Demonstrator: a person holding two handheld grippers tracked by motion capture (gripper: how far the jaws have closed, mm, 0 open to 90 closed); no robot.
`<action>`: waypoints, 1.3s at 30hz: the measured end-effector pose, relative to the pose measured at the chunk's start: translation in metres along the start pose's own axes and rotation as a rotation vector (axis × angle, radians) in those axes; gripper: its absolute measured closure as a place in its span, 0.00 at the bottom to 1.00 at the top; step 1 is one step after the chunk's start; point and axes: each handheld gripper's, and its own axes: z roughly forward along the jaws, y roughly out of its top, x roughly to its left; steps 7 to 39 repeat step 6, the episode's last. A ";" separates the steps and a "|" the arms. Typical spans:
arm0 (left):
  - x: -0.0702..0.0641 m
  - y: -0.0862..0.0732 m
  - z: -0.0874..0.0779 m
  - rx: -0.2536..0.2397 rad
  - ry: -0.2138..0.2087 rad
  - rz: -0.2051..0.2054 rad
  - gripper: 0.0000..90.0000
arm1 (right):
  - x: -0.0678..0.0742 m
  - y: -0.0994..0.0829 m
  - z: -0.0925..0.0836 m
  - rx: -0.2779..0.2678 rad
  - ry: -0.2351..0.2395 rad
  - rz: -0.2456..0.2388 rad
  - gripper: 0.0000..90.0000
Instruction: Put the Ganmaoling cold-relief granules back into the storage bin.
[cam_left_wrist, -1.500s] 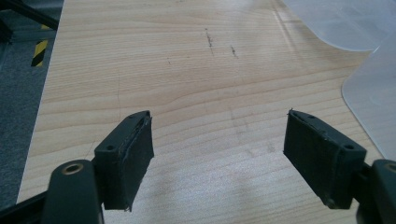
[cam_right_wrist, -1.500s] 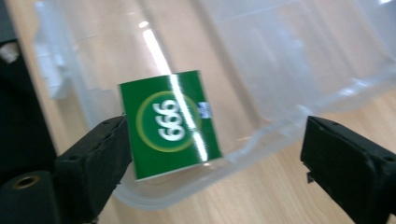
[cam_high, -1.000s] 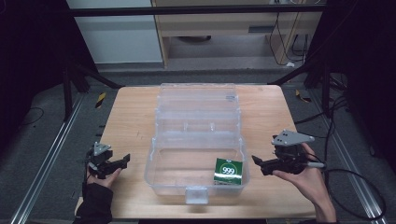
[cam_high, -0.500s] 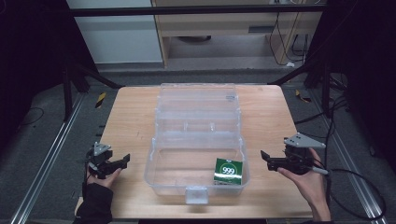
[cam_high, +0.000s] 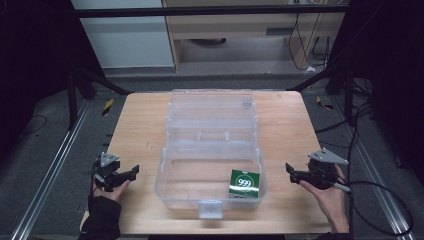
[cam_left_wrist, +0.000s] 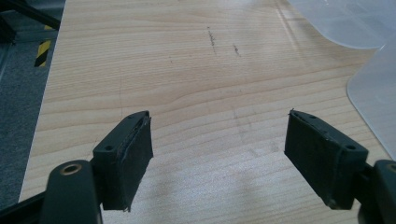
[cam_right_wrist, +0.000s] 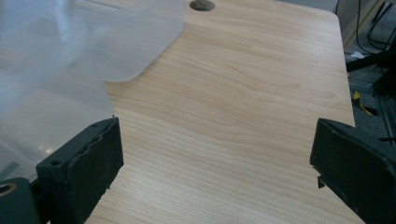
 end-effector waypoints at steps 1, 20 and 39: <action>0.000 0.000 0.000 0.001 0.001 0.001 0.25 | -0.001 -0.002 0.002 0.001 -0.006 0.004 0.03; 0.000 0.000 0.001 0.001 0.003 0.002 0.25 | -0.007 -0.013 0.008 0.024 -0.035 0.020 0.03; 0.000 0.000 0.001 0.001 0.003 0.002 0.25 | -0.007 -0.013 0.008 0.024 -0.035 0.020 0.03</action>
